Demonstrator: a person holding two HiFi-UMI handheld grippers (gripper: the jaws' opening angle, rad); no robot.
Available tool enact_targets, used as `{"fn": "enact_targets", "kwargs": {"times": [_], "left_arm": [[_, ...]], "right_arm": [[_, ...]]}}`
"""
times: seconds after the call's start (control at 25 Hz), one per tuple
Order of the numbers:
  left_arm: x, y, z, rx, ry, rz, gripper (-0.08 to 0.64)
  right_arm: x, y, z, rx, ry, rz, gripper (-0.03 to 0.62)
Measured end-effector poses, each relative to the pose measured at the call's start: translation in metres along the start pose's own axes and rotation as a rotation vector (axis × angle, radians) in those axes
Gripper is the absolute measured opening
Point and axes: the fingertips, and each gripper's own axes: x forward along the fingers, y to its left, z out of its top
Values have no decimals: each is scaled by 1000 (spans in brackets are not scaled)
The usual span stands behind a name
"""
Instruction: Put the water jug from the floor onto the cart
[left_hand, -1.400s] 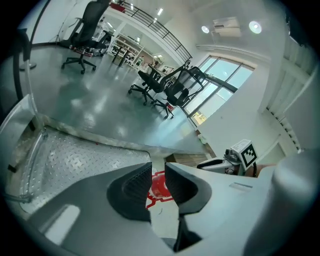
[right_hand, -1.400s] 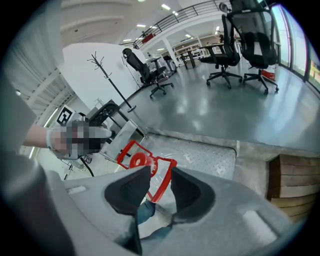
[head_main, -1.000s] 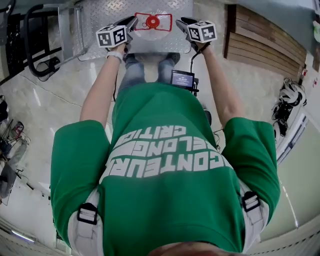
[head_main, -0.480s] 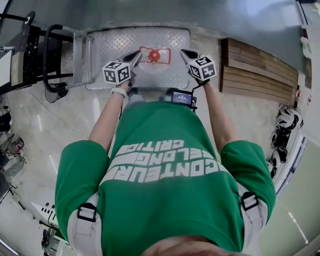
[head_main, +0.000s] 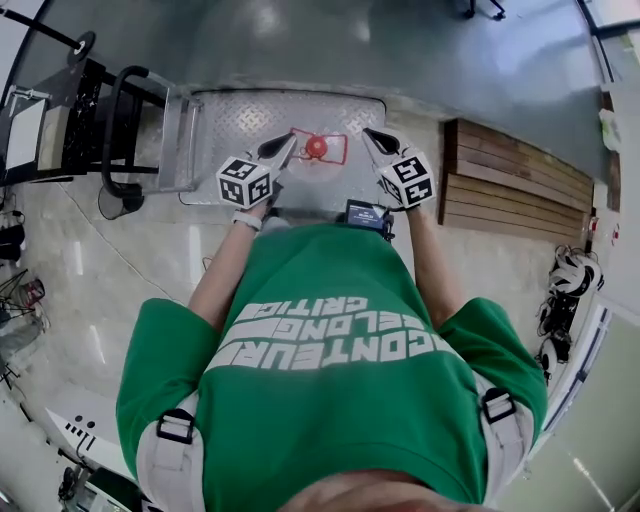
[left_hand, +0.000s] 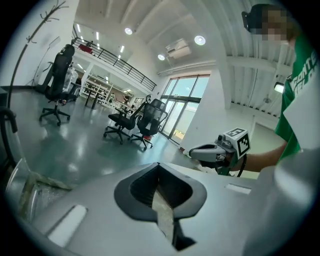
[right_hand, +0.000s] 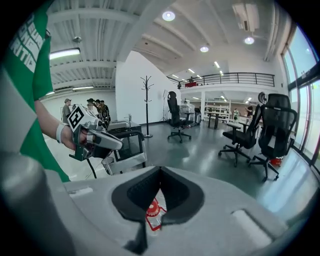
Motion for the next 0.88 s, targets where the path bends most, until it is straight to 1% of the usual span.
{"fn": "enact_targets", "kwargs": {"times": [0.2, 0.36, 0.88], "left_arm": [[-2, -15, 15, 81, -28, -3, 0], [-2, -23, 18, 114, -36, -3, 0], [-8, -23, 8, 83, -35, 11, 0]], "right_arm": [[1, 12, 11, -42, -16, 21, -6], [2, 18, 15, -51, -25, 36, -6], [4, 31, 16, -65, -19, 59, -8]]}}
